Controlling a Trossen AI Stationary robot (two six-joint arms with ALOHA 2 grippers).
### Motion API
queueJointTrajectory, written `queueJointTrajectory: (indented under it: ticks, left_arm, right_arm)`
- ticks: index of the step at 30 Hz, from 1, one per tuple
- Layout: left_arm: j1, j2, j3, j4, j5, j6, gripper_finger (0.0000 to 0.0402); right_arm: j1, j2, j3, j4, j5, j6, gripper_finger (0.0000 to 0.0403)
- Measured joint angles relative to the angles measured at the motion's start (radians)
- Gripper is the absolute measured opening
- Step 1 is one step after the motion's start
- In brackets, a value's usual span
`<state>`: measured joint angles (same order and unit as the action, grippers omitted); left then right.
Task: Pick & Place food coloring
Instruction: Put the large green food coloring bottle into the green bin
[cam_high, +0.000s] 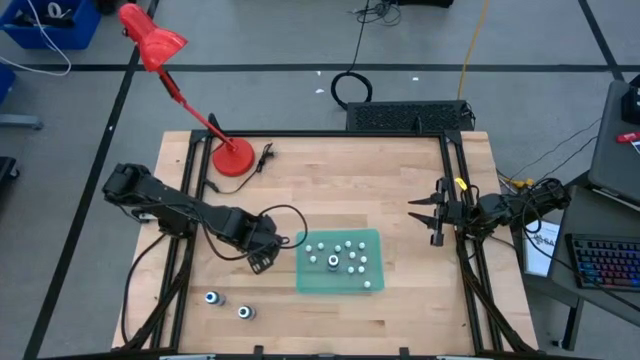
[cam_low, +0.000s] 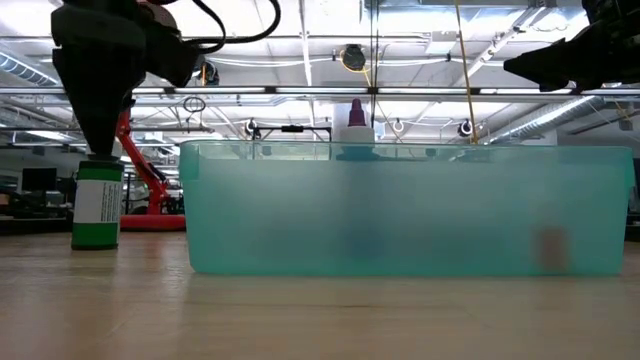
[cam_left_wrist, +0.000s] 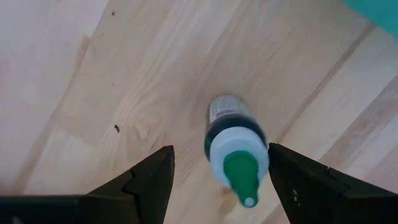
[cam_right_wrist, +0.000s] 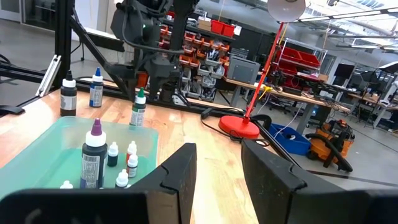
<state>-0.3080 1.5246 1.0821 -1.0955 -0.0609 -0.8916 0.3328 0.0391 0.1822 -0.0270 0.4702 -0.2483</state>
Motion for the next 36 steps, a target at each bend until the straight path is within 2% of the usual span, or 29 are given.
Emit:
queueJointTrajectory:
  ticks: [22,26,32,36]
  left_arm:
    - [0.0,0.0,0.0,0.028,0.009,0.017,0.0252]
    - [0.0,0.0,0.0,0.028,0.009,0.018,0.0218]
    - [0.0,0.0,0.0,0.038,0.008,0.049,0.0117]
    - [0.0,0.0,0.0,0.043,0.007,0.073,0.0117]
  right_arm:
    - [0.0,0.0,0.0,0.0,0.0,0.0,0.0116]
    - [0.0,0.0,0.0,0.0,0.0,0.0,0.0116]
    - [0.0,0.0,0.0,0.0,0.0,0.0,0.0116]
    - [0.0,0.0,0.0,0.0,0.0,0.0,0.0116]
